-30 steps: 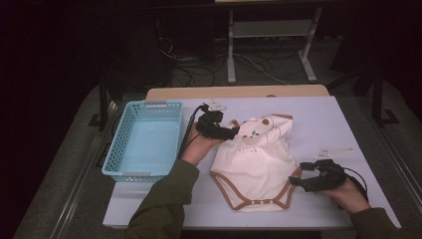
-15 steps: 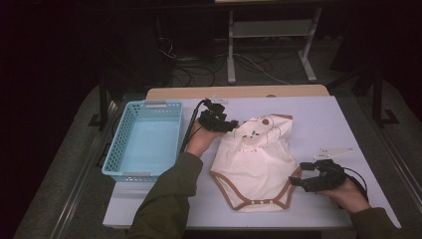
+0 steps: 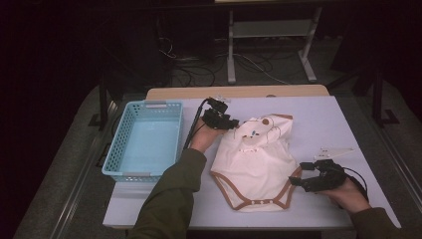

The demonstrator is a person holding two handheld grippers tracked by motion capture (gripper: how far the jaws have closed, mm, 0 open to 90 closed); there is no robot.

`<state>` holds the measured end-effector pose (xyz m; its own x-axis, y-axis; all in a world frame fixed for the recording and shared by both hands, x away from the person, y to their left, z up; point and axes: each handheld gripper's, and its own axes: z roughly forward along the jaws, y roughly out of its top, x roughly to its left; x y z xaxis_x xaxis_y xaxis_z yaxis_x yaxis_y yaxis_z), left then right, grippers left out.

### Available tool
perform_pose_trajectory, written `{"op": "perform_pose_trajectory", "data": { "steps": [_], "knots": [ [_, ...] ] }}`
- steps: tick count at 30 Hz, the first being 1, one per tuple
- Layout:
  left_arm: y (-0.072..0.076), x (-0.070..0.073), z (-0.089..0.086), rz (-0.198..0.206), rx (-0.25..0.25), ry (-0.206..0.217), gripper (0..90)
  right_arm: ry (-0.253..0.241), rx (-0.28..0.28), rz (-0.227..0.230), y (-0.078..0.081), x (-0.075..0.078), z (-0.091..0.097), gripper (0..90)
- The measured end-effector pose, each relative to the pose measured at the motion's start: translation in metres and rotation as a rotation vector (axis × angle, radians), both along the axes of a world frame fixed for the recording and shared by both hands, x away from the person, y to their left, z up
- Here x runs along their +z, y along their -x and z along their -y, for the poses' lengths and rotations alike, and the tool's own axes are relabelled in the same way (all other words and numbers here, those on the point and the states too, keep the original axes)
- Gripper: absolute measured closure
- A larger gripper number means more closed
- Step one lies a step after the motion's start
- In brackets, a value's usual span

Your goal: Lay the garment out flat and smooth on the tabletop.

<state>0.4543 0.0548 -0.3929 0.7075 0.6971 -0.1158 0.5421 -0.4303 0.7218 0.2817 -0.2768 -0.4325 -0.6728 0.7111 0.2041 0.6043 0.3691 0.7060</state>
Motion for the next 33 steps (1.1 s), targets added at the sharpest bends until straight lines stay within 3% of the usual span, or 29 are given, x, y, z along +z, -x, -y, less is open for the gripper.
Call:
{"op": "perform_pose_trajectory", "data": {
  "steps": [5,12,18,28,33],
  "knots": [
    [-0.002,-0.005,0.002,-0.024,-0.013,0.008,64.0,-0.002,0.003,0.0,0.0,0.0,0.0,22.7],
    [0.001,-0.002,0.002,-0.011,-0.025,0.012,82.1,0.0,0.003,0.002,0.0,0.0,0.0,22.8],
    [0.007,0.005,0.002,0.018,-0.033,0.037,84.0,0.003,0.003,0.0,-0.001,-0.001,0.0,22.9],
    [0.024,0.027,-0.002,0.082,-0.038,0.132,84.3,0.005,-0.001,-0.003,-0.001,-0.001,0.0,22.9],
    [0.032,0.035,-0.004,0.104,-0.049,0.155,84.3,0.005,-0.002,-0.003,-0.001,-0.002,0.0,22.9]
  ]
}}
